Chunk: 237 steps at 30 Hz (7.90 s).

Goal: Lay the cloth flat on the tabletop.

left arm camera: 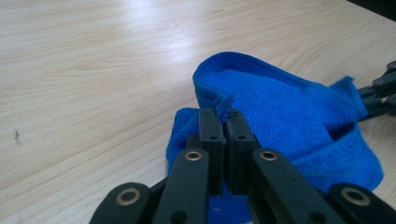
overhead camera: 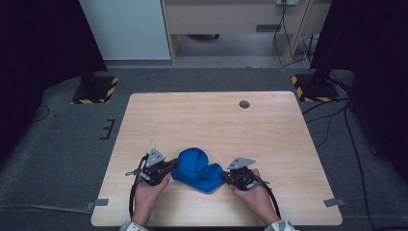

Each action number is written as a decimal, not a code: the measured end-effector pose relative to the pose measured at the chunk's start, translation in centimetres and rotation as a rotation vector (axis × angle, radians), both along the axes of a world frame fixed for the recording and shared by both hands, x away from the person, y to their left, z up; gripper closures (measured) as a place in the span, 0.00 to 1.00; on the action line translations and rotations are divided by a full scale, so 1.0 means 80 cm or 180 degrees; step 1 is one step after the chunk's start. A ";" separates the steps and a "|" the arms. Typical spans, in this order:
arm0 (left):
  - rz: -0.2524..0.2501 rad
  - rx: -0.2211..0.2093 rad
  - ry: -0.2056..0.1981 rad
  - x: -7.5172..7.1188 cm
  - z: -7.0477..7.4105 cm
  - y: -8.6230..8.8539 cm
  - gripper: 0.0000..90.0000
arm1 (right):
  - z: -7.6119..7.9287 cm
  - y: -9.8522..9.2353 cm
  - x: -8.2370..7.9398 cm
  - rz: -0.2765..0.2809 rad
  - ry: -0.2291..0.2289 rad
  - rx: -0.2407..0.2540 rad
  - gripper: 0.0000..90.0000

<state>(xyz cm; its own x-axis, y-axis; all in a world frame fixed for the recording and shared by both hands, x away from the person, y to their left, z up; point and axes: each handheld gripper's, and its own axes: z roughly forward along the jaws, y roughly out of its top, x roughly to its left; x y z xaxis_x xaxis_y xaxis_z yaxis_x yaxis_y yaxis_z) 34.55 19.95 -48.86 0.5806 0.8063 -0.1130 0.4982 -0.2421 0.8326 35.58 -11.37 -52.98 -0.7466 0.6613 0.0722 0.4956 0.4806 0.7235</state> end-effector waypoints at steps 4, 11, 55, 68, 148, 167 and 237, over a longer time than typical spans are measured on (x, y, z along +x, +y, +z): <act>-0.0069 0.0034 0.0026 0.000 -0.002 -0.006 0.97 | 0.001 -0.026 -0.006 -0.0099 0.0003 -0.0030 0.95; -0.0224 0.0220 0.0088 0.000 -0.007 -0.022 0.97 | 0.010 -0.050 -0.011 -0.0185 0.0001 0.0082 0.86; -0.0213 0.0276 0.0109 0.002 -0.010 -0.021 0.97 | 0.024 0.034 0.054 0.0175 0.0186 0.0290 0.98; -0.0273 0.0266 0.0117 0.004 -0.013 -0.035 0.97 | 0.066 -0.043 0.041 -0.0121 -0.0059 0.0126 0.99; 0.0210 0.0245 0.0213 0.058 -0.023 0.025 0.98 | 0.067 -0.065 0.076 -0.0180 0.0341 0.0015 0.95; 0.0244 0.0124 0.0199 0.053 -0.023 0.028 0.98 | 0.055 -0.079 0.075 -0.0383 0.0029 0.0409 0.45; 0.0082 0.0011 -0.0205 0.085 0.084 -0.040 0.98 | 0.128 -0.148 0.072 -0.0561 -0.0377 0.0725 0.97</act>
<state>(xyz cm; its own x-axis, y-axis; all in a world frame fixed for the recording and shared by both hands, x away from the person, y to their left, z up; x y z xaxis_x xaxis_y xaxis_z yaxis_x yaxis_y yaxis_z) 41.31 16.78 -42.17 0.5656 0.8214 -0.0733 0.4497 -0.2327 0.8623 41.32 -23.18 -42.71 -0.6341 0.7581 0.1526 0.4626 0.2137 0.8604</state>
